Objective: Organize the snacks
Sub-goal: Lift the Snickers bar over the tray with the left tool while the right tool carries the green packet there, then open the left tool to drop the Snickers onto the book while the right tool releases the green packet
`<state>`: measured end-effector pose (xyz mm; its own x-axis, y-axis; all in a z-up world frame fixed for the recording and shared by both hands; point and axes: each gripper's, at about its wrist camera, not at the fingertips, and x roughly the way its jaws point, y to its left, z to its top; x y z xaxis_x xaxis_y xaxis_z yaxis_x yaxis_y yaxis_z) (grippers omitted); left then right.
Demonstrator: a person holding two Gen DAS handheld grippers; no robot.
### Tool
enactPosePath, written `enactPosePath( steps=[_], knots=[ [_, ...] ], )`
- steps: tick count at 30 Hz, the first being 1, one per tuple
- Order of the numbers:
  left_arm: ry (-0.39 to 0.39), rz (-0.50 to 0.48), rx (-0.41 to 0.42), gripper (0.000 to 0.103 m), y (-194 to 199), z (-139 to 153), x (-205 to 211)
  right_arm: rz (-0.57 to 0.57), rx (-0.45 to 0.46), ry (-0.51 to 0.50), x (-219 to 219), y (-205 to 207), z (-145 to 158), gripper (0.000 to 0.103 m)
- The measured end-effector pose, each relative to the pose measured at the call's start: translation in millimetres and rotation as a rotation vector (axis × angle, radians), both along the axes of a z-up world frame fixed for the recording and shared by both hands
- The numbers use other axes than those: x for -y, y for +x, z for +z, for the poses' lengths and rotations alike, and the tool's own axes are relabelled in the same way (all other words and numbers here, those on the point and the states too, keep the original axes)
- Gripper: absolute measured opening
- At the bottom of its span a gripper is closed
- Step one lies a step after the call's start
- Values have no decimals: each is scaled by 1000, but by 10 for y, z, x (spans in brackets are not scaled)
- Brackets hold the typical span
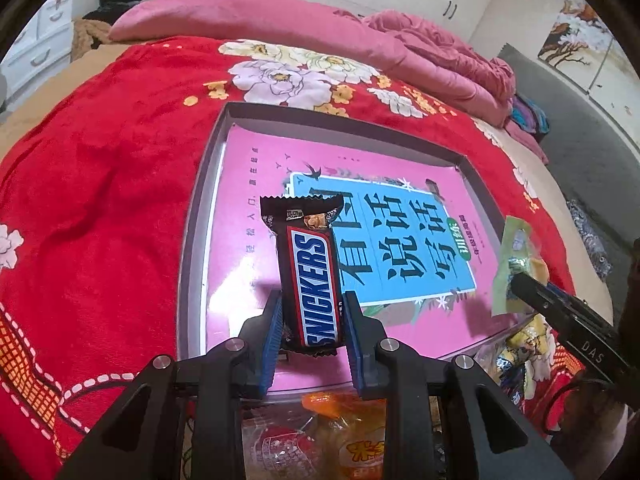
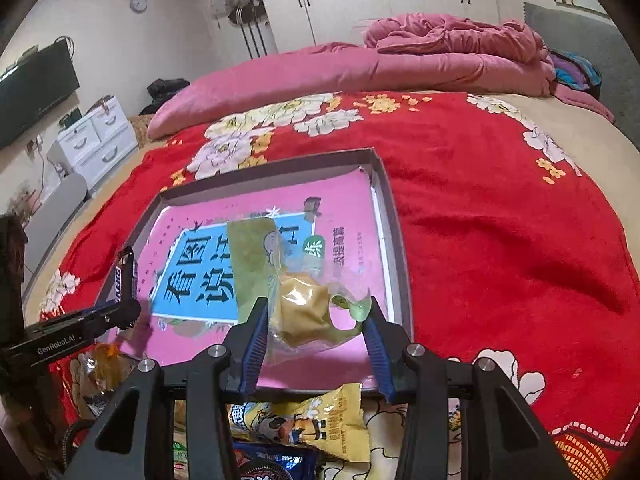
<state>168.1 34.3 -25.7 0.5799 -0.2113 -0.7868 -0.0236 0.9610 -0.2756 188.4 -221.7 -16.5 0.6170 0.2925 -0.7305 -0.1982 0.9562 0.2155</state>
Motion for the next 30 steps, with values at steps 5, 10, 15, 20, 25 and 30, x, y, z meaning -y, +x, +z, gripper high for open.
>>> enactPosePath(
  steps=[5, 10, 15, 20, 25, 30],
  knots=[
    [-4, 1, -18, 30, 10, -29, -13, -1, -26, 7, -1, 7, -58, 46],
    [0, -3, -23, 30, 10, -43, -14, -1, -46, -2, -4, 12, -97, 46],
    [10, -8, -26, 30, 4, -51, -19, 8, -68, -36, -35, 17, -138, 46],
    [-1, -3, -32, 30, 11, -58, -52, 8, -70, -57, -48, 9, -149, 47],
    [-3, -6, -34, 30, 16, -59, -47, 6, -74, -66, -50, -3, -156, 48],
    [-2, -6, -37, 30, 15, -60, -46, 4, -70, -71, -48, -17, -150, 48]
  ],
)
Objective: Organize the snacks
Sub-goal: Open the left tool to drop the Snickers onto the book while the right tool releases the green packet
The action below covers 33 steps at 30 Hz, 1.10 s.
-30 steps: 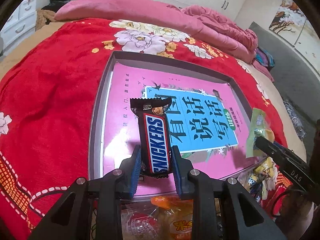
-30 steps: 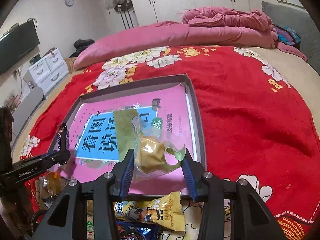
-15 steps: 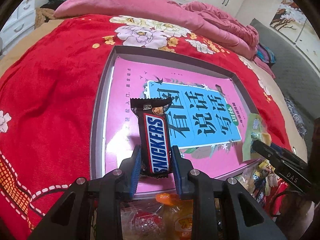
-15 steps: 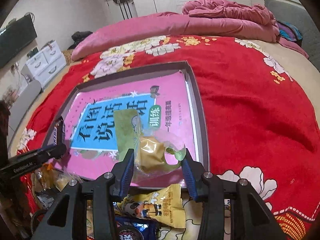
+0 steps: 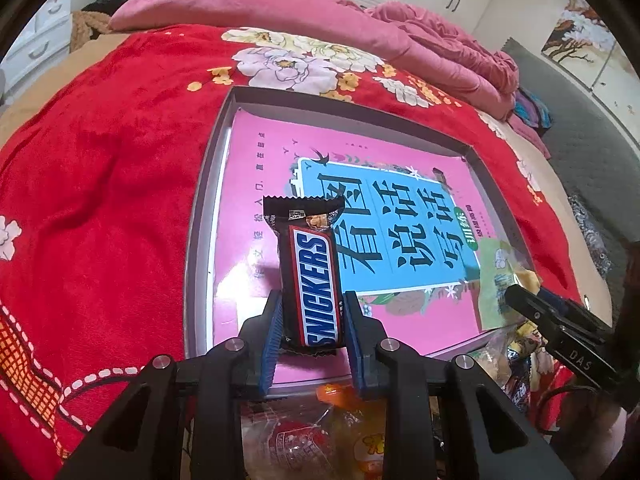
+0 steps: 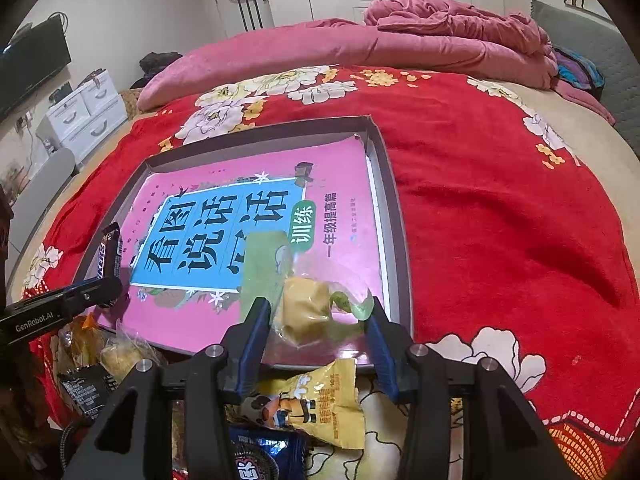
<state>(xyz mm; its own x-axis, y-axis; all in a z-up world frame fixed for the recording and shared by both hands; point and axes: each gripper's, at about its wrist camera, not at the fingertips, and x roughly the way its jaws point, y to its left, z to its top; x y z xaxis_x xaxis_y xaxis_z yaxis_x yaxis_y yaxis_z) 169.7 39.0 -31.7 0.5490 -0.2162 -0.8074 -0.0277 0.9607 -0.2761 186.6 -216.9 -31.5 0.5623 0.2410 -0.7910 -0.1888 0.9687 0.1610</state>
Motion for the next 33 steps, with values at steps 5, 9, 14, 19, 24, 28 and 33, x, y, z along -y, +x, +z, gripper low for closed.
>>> enactPosePath(
  steps=[5, 9, 14, 19, 24, 28, 33],
  knots=[
    [-5, 2, 2, 31, -4, 1, 6, -3, 1, 0, 5, -5, 1, 49],
    [-7, 3, 2, 31, -5, -4, 5, -9, -1, 15, 29, -4, 9, 49],
    [-17, 7, 4, 31, -7, 0, -3, -16, -5, 41, 67, -5, 23, 49],
    [-33, 17, 17, 38, -24, 29, -47, -35, 11, 50, 104, -9, 56, 49],
    [-39, 14, 38, 42, -36, 80, -54, -65, 22, 89, 191, -7, 88, 49],
    [-38, 8, 58, 45, -52, 122, -54, -83, 45, 105, 248, -19, 136, 51],
    [-47, 11, 84, 53, -95, 173, -83, -91, 78, 122, 282, -40, 204, 54]
  ],
)
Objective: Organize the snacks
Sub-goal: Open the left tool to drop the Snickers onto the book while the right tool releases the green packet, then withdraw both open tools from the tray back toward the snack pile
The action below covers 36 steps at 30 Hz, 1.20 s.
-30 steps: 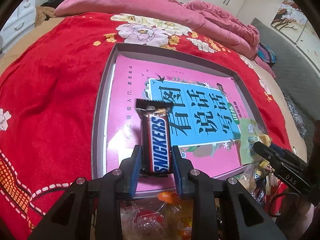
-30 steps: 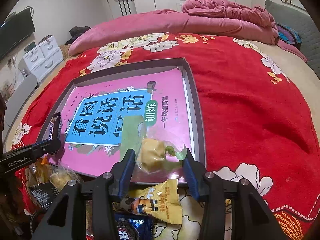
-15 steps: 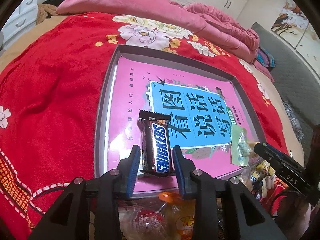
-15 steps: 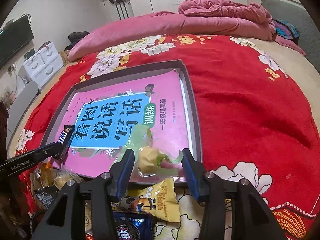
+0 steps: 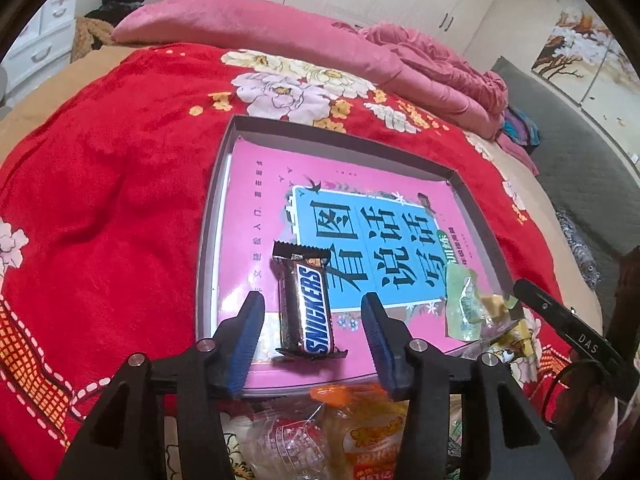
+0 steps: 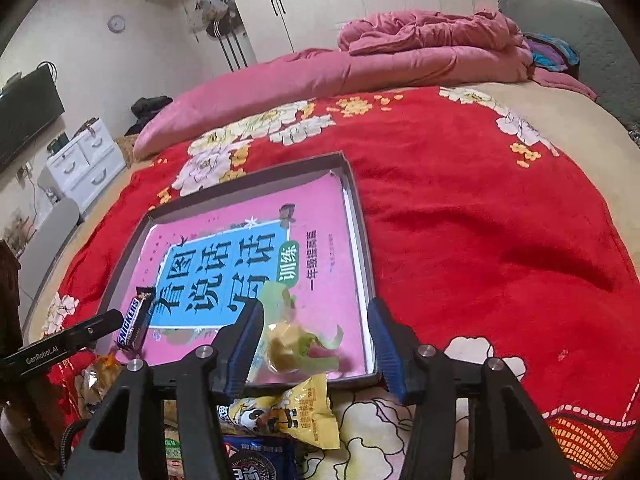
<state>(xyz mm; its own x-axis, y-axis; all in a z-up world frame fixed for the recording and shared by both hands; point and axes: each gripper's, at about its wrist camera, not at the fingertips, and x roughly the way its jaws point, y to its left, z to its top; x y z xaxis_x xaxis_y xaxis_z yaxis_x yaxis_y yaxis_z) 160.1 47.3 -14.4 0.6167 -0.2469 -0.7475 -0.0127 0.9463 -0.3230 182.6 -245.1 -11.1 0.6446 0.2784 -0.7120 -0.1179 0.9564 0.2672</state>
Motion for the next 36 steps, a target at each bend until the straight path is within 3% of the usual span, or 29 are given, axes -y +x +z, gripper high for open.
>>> enactPosePath(
  steps=[7, 28, 31, 36],
  knots=[
    [-7, 44, 37, 60, -54, 80, -91, 12, 39, -2, -19, -37, 79, 57],
    [-28, 80, 99, 62, -295, 245, -252, -4, 101, -25, 69, -124, 183, 66],
    [-28, 82, 98, 75, -322, 254, -259, -2, 113, -26, 78, -151, 199, 66],
    [-25, 88, 117, 75, -384, 295, -266, -2, 128, -28, 97, -182, 229, 69]
  ],
)
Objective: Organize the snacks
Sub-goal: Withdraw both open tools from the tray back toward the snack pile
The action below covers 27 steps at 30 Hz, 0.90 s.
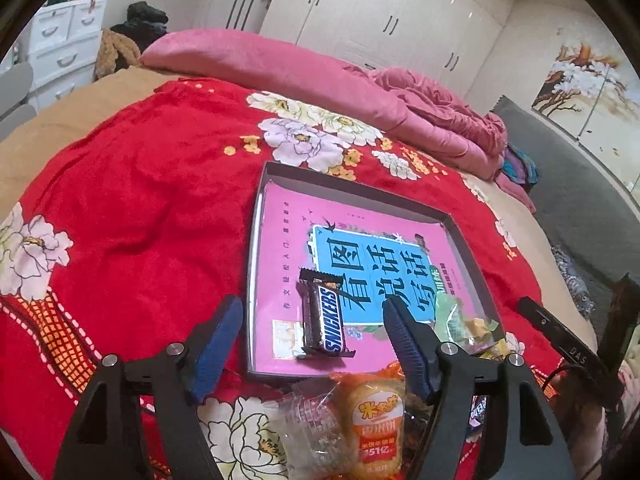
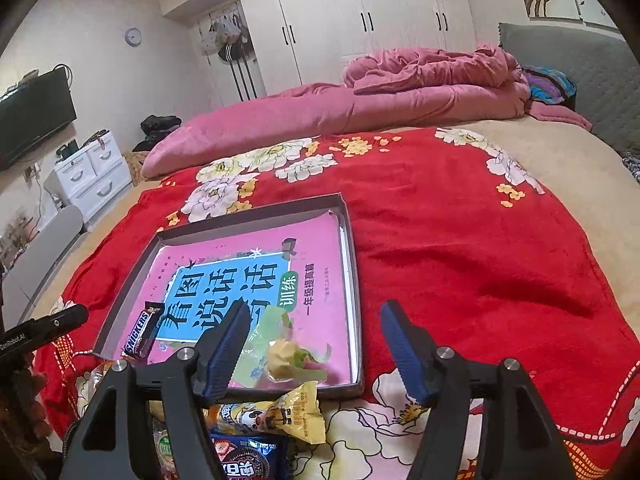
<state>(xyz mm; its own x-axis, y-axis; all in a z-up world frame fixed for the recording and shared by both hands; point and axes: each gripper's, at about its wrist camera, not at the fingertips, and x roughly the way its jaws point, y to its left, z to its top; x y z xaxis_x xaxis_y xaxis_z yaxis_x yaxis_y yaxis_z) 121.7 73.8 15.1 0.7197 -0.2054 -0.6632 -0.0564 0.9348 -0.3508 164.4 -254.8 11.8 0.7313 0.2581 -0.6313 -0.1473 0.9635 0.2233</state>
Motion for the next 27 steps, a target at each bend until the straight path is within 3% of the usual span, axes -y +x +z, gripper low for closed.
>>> enactPosePath(
  steps=[9, 27],
  knots=[
    [-27, -3, -16, 75, -78, 6, -18, 7, 35, 11, 26, -87, 68, 74],
    [12, 21, -64, 75, -163, -45, -34, 64, 69, -44, -98, -307, 127, 75]
  ],
)
